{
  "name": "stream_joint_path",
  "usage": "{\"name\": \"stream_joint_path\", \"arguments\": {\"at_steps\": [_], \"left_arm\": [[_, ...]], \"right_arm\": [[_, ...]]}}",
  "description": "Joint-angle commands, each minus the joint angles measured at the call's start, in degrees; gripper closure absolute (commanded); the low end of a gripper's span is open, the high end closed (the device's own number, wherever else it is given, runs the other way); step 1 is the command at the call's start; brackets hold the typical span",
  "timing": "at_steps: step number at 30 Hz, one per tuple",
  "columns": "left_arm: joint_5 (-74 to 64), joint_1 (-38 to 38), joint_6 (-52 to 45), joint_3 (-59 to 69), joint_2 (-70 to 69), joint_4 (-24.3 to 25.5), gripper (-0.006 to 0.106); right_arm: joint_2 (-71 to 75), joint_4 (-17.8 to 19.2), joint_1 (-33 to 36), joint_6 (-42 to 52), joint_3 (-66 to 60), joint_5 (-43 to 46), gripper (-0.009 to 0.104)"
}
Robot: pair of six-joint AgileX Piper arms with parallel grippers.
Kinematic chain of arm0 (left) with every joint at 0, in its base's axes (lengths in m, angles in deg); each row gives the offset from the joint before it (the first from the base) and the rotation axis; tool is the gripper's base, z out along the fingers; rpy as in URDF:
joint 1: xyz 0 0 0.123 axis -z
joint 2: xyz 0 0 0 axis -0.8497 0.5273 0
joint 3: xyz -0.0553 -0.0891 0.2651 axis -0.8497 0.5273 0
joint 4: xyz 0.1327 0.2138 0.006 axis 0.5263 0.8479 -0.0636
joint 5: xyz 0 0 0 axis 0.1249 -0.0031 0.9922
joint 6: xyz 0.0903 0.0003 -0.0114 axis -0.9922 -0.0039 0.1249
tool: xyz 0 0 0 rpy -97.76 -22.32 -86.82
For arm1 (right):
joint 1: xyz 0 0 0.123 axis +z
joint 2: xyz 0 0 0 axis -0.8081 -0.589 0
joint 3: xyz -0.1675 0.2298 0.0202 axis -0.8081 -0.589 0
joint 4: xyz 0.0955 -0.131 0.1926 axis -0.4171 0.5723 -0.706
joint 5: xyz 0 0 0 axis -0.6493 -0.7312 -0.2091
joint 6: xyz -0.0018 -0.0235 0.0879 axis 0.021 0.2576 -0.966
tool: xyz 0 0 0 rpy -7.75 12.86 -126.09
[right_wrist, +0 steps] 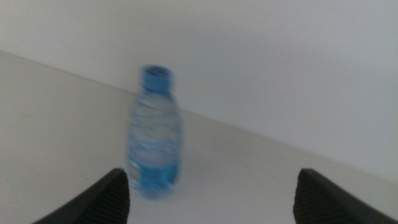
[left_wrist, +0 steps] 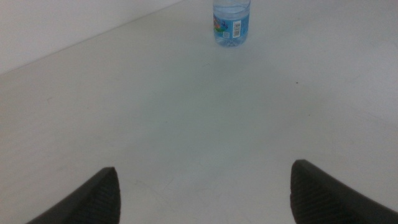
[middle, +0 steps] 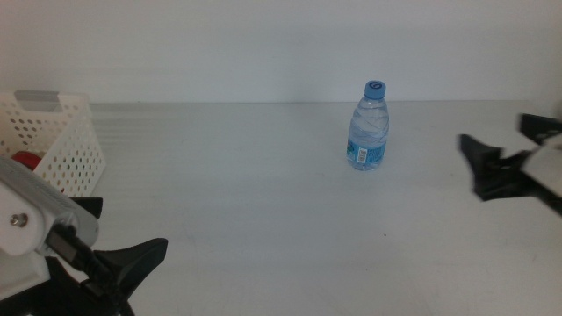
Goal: Use arms to grab the bottles and put them into the dustbin to the left of the table.
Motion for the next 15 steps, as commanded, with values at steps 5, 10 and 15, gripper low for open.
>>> {"name": "stream_joint_path", "arguments": {"at_steps": [5,10,15], "left_arm": [[4.32,0.2,0.75,-1.74,0.0,-0.4,0.01],[4.32,0.2,0.75,-1.74,0.0,-0.4,0.01],[4.32,0.2,0.75,-1.74,0.0,-0.4,0.01]], "right_arm": [[-10.09,9.41,3.24,-2.93,4.67,17.94,0.014],[-18.87,9.85,3.24,-4.18,10.97,19.05,0.014],[-26.44,12.89,3.24,-7.48,19.09,18.98,0.014]]}}
